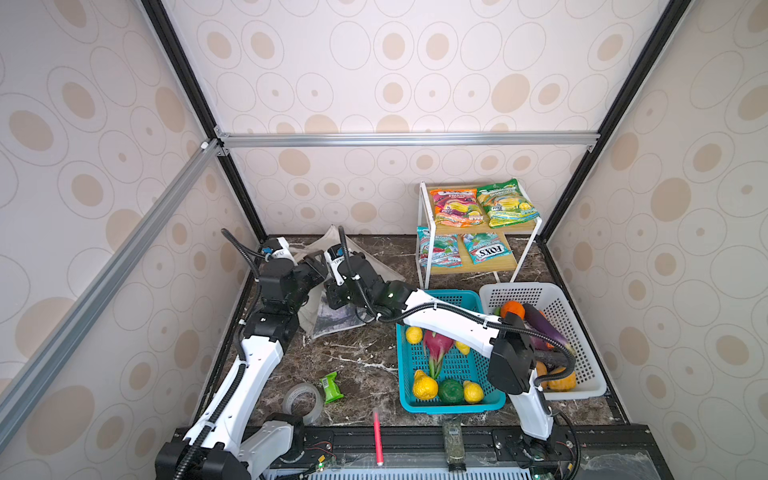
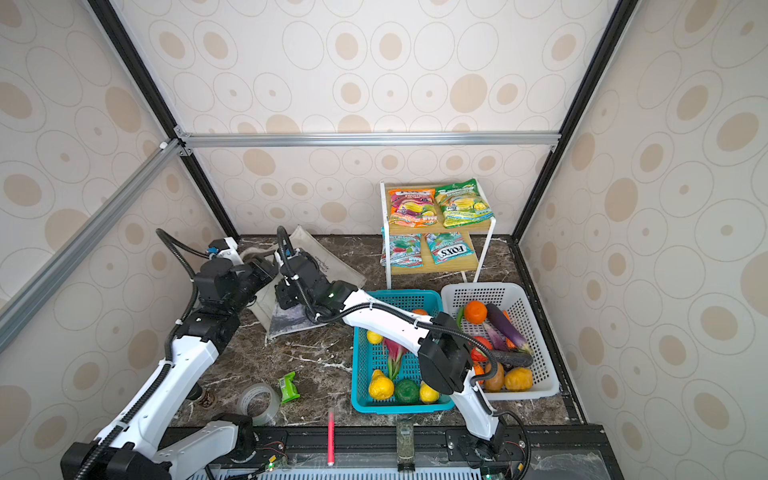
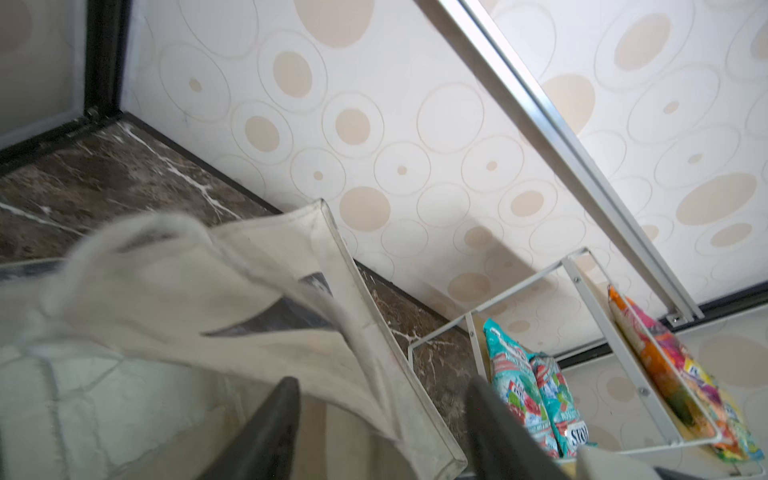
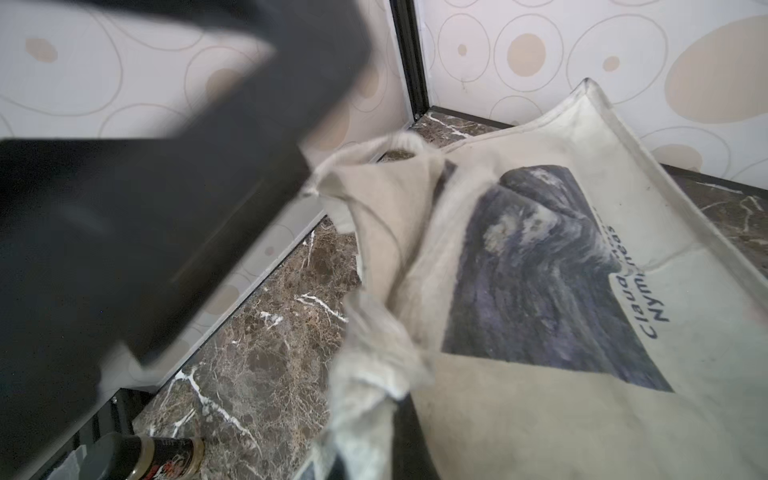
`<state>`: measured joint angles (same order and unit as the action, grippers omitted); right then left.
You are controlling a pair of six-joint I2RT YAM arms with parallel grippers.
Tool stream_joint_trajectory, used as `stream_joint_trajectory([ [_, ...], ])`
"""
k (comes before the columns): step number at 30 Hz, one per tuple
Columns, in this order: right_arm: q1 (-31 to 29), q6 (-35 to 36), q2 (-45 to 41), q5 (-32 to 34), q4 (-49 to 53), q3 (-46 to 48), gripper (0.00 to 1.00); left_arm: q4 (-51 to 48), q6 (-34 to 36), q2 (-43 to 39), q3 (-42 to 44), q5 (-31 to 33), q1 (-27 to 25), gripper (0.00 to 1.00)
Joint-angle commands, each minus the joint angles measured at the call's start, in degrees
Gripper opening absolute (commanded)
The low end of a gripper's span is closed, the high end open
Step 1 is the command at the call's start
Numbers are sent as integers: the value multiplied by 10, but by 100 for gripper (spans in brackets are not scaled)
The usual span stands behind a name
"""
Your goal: Place the food into the grocery bag and tie it
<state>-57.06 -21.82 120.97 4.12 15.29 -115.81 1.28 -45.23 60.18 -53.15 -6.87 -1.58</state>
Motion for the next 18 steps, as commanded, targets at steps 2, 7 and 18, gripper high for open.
stream_joint_trajectory([
  [2,47,-58,-9,-75,19,-65,0,-1,13,-46,-6,-42,92,99],
  [7,65,-80,6,-117,44,-134,0,42,-35,-119,136,-60,158,97],
  [18,79,-83,0,-157,61,-177,0,389,-212,-38,388,-197,203,99],
])
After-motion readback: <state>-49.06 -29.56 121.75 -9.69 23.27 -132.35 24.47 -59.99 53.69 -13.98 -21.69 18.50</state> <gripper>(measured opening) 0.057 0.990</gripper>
